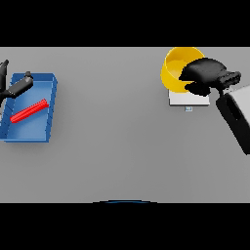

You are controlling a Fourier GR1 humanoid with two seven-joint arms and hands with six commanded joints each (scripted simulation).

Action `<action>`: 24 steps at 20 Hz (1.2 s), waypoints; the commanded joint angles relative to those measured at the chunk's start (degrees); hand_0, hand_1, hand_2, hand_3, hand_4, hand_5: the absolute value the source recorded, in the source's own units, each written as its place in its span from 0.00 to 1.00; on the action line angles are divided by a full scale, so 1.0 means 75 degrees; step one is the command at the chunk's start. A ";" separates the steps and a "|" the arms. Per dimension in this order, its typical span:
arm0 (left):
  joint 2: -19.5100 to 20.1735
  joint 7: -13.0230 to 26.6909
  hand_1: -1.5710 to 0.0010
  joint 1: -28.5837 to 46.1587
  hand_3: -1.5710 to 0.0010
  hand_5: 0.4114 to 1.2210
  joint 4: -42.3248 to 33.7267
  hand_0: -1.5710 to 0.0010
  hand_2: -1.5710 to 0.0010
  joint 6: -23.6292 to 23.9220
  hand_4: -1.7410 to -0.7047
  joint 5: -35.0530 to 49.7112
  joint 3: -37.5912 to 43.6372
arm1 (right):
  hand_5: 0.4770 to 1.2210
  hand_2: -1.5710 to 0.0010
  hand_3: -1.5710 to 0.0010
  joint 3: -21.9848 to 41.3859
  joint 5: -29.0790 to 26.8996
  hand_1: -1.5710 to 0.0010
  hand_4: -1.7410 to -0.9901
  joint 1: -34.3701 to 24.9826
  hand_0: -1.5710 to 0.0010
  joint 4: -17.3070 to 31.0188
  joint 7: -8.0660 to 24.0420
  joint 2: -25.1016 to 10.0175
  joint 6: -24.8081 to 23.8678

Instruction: Pick up the red beaker and tilt it to pour out 1 green nut into yellow bowl. Pick up the yellow bowl and place it on the metallic measuring scale.

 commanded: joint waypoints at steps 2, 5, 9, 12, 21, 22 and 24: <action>0.0000 0.0008 1.00 -0.0063 1.00 0.45 0.0065 1.00 1.00 0.0012 0.88 0.0011 -0.0035 | 1.00 0.00 0.25 -0.0005 0.0052 0.00 0.03 -0.0078 0.00 0.0515 -0.0207 -0.0001 -0.0292; 0.0012 0.0004 1.00 -0.0048 1.00 0.44 0.0071 1.00 1.00 0.0006 0.89 0.0031 -0.0028 | 1.00 0.00 0.23 -0.0008 0.0083 0.00 0.03 -0.0183 0.00 0.1258 -0.0221 0.0054 -0.0577; 0.0076 0.0008 1.00 -0.0218 1.00 0.43 0.0243 1.00 1.00 0.0004 0.89 0.0097 -0.0126 | 1.00 0.00 0.13 0.0103 0.0135 0.00 0.02 -0.0269 0.00 0.2129 -0.0485 0.0191 -0.1104; 0.0141 0.0007 1.00 -0.0168 1.00 0.41 0.0157 1.00 1.00 0.0012 0.91 0.0138 -0.0209 | 1.00 0.00 0.09 0.0170 0.0217 0.01 0.02 -0.0423 0.00 0.2765 -0.0542 0.0395 -0.1487; 0.0038 -0.0005 1.00 -0.0307 1.00 0.41 0.0307 1.00 1.00 0.0063 0.90 0.0199 -0.0272 | 1.00 0.00 0.26 0.0261 0.0140 0.10 0.02 -0.0802 0.02 0.4040 -0.0830 0.0691 -0.1792; 0.0063 -0.0021 1.00 -0.0253 1.00 0.41 0.0276 1.00 1.00 0.0077 0.90 0.0216 -0.0259 | 1.00 0.05 0.35 0.0242 0.0081 0.08 0.11 -0.0768 0.02 0.4038 -0.0752 0.0747 -0.1718; -0.0016 0.0008 1.00 -0.0324 1.00 0.41 0.0323 1.00 1.00 0.0025 0.90 0.0202 -0.0306 | 0.77 0.28 0.48 0.0173 -0.0047 0.31 0.26 -0.0737 0.22 0.3959 -0.0735 0.0667 -0.1551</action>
